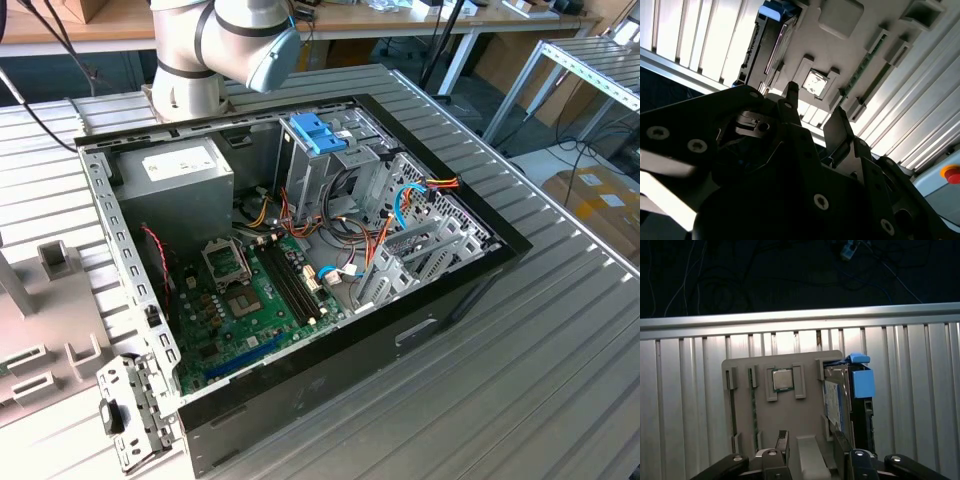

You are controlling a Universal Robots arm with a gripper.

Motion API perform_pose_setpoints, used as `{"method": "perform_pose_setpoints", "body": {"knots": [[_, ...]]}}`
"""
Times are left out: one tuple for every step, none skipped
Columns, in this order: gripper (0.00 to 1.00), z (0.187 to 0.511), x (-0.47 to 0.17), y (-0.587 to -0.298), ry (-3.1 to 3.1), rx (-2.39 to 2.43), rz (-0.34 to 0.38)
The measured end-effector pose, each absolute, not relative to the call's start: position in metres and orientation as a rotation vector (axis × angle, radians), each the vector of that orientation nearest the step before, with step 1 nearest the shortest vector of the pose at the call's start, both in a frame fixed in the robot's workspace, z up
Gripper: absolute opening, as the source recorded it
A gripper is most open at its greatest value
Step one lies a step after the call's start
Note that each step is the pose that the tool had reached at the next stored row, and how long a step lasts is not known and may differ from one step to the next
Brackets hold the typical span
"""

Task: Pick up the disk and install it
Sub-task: 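Pick up the disk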

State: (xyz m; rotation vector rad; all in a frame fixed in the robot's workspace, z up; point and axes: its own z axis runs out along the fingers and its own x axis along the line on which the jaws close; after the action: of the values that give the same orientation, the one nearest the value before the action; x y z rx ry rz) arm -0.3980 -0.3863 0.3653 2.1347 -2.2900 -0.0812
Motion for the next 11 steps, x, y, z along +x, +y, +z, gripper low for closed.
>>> {"method": "perform_pose_setpoints", "body": {"knots": [[0.48, 0.3651, -0.3981, -0.3862, -2.29, 2.135, -0.081], [0.48, 0.3649, -0.3983, -0.3861, -2.29, 2.135, -0.081], [0.48, 0.3647, -0.3984, -0.3861, -2.289, 2.135, -0.081], [0.48, 0.3645, -0.3986, -0.3859, -2.289, 2.136, -0.082], [0.48, 0.3642, -0.3987, -0.3858, -2.289, 2.136, -0.082], [0.48, 0.3638, -0.3988, -0.3854, -2.289, 2.136, -0.082], [0.48, 0.3637, -0.3989, -0.3852, -2.289, 2.136, -0.081], [0.48, 0.3636, -0.3989, -0.3851, -2.289, 2.136, -0.082], [0.48, 0.3634, -0.399, -0.3847, -2.289, 2.136, -0.082], [0.48, 0.3633, -0.399, -0.3845, -2.289, 2.136, -0.082], [0.48, 0.3631, -0.399, -0.3844, -2.289, 2.137, -0.082]]}}
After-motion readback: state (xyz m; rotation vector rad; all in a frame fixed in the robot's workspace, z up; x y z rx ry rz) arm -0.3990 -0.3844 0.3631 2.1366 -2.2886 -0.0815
